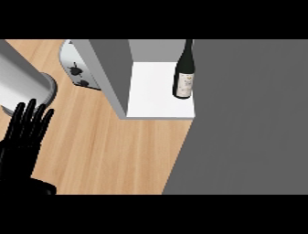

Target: Pick up the wine, place it into the cabinet and close the cabinet

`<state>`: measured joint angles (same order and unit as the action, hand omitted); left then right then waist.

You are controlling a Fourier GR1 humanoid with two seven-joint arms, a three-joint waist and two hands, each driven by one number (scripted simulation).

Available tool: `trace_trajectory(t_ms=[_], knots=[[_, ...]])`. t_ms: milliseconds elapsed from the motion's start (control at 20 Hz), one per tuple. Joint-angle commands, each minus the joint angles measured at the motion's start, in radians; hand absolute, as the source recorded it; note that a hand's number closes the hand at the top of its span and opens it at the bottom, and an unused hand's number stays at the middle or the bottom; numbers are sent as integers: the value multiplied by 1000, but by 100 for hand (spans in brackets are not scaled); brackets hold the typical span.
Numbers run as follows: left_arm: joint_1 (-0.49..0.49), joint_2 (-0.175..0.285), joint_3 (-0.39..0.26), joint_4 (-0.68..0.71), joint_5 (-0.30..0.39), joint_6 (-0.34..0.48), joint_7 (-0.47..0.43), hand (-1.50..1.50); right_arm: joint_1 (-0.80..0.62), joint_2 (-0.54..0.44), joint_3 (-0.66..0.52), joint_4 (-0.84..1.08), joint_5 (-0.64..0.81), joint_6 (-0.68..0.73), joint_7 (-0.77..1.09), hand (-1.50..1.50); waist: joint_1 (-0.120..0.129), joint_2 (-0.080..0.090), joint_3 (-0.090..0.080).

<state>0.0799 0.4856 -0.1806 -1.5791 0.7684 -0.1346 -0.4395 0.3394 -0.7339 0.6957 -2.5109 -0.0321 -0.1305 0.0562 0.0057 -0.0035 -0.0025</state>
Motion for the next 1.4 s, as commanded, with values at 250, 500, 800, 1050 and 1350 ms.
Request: trace_trajectory(t_ms=[250,500,800,1050,1350], knots=[[42,75,89,15,56,-103,11,-150,-113,123,149,-167,6,-17,176,150,13,-1,-2],[-3,89,110,43,82,-136,34,-150,-209,192,130,-118,-44,-12,224,150,29,6,-5],[-33,96,118,50,87,-143,53,-150,-360,294,90,-16,-93,0,288,150,56,11,-5],[-43,124,143,92,104,-187,65,-150,-528,419,69,93,-108,-24,415,150,55,11,-6],[-15,136,179,128,122,-244,48,-150,-877,706,55,379,-22,-97,565,150,47,5,-4]])
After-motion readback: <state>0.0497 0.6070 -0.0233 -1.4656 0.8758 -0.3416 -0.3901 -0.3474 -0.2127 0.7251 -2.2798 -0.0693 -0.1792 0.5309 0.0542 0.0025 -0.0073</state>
